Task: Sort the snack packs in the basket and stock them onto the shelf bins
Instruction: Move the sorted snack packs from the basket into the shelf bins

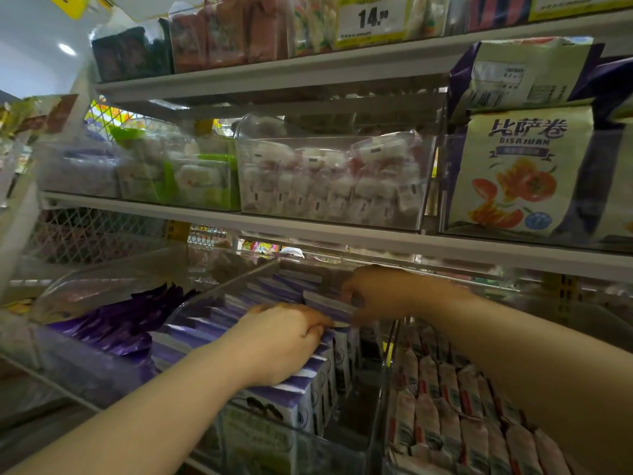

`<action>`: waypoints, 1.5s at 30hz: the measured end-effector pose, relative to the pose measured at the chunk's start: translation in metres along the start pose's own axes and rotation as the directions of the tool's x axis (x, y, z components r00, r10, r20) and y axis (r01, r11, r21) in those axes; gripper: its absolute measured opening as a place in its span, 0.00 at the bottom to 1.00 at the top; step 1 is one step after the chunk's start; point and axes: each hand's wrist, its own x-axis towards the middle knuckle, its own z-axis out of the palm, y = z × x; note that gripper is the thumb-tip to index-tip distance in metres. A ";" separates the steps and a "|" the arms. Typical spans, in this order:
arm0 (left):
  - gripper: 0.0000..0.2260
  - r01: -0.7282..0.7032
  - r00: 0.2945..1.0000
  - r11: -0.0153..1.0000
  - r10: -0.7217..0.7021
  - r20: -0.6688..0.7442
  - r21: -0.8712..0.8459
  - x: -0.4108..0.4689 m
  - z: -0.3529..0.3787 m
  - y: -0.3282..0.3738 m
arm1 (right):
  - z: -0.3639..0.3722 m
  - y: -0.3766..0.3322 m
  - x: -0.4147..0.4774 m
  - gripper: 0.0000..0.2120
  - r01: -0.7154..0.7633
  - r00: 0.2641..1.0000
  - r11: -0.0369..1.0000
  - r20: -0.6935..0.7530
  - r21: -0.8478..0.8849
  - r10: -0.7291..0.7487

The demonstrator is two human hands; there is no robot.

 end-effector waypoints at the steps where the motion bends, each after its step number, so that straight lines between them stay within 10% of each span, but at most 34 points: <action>1: 0.17 0.006 1.000 1.000 -0.006 0.000 0.004 0.000 0.000 0.000 | 0.002 -0.001 0.005 0.14 0.019 0.999 1.000 -0.031 -0.025 -0.019; 8: 0.18 0.007 1.000 1.000 -0.006 -0.017 0.030 -0.005 0.003 0.001 | -0.001 0.003 0.011 0.15 -0.099 0.989 0.978 -0.093 0.186 0.118; 20: 0.20 0.033 0.999 0.992 -0.033 -0.003 0.122 -0.008 0.006 0.001 | -0.001 -0.004 0.017 0.21 -0.276 0.947 0.939 0.224 0.205 0.229; 25: 0.19 0.045 0.999 0.991 -0.045 -0.003 0.128 -0.009 0.005 0.002 | 0.005 -0.011 0.027 0.27 -0.461 0.873 0.685 0.425 0.564 0.238; 34: 0.19 0.043 0.999 0.994 -0.041 -0.018 0.105 -0.011 0.008 0.000 | -0.007 -0.002 0.012 0.18 -0.185 0.979 0.982 -0.082 0.023 0.187; 39: 0.19 0.034 0.999 0.994 -0.030 -0.044 0.102 -0.010 0.009 0.000 | -0.004 -0.002 0.004 0.07 -0.239 0.960 0.948 0.200 0.210 0.197; 45: 0.19 0.036 0.998 0.994 -0.031 -0.051 0.099 -0.012 0.008 0.001 | 0.003 -0.009 0.002 0.10 -0.172 0.983 0.983 0.077 0.070 0.166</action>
